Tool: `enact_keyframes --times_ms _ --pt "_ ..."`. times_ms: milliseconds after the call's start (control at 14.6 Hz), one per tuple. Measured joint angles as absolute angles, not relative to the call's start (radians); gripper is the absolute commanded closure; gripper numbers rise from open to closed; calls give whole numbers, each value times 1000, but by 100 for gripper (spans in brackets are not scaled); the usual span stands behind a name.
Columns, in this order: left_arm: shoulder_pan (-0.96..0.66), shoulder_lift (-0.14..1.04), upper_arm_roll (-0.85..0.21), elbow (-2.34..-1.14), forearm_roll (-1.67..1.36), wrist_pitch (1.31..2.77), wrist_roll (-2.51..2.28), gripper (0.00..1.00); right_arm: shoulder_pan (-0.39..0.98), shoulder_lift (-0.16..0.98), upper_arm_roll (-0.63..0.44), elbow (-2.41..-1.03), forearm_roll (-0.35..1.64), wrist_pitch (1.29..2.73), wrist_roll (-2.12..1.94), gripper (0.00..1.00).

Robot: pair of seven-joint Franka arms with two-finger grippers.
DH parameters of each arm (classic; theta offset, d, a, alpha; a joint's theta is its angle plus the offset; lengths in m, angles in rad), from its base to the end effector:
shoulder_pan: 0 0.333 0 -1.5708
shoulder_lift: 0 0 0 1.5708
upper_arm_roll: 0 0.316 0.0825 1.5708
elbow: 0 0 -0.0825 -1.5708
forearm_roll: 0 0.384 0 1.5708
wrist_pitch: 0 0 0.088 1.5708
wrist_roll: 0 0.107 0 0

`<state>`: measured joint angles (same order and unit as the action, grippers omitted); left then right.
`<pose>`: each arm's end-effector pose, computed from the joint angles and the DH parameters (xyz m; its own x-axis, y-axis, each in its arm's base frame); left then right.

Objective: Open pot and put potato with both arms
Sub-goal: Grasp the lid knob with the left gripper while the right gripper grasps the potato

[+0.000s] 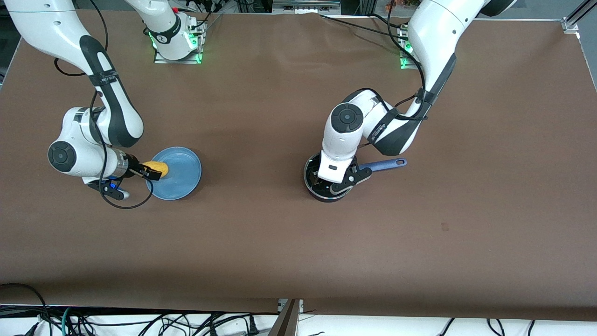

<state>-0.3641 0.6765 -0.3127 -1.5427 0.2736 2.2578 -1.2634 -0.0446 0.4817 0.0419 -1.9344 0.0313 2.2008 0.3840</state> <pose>0.5812 -0.4118 0.2757 0.8792 0.4737 0.0512 0.4705 -0.8801 0.0632 0.5992 -0.0012 0.2192 0.8940 -0.3942 -0.2133 -0.3945 -0.9179 0.0428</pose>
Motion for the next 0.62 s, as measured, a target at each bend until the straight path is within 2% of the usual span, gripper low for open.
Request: enact_keyframes --times_ms 275,481,618 --pt "-365 677 -313 -1544 274 2243 -1226 14 -48 486 42 -1937 32 2206 384 29" --pt "-366 677 -313 -1544 274 2227 -1203 20 -50 486 42 -1937 32 2207 384 38" --pt "-366 677 -313 -1544 274 2218 -1191 25 -52 486 42 -1937 35 2207 384 47"
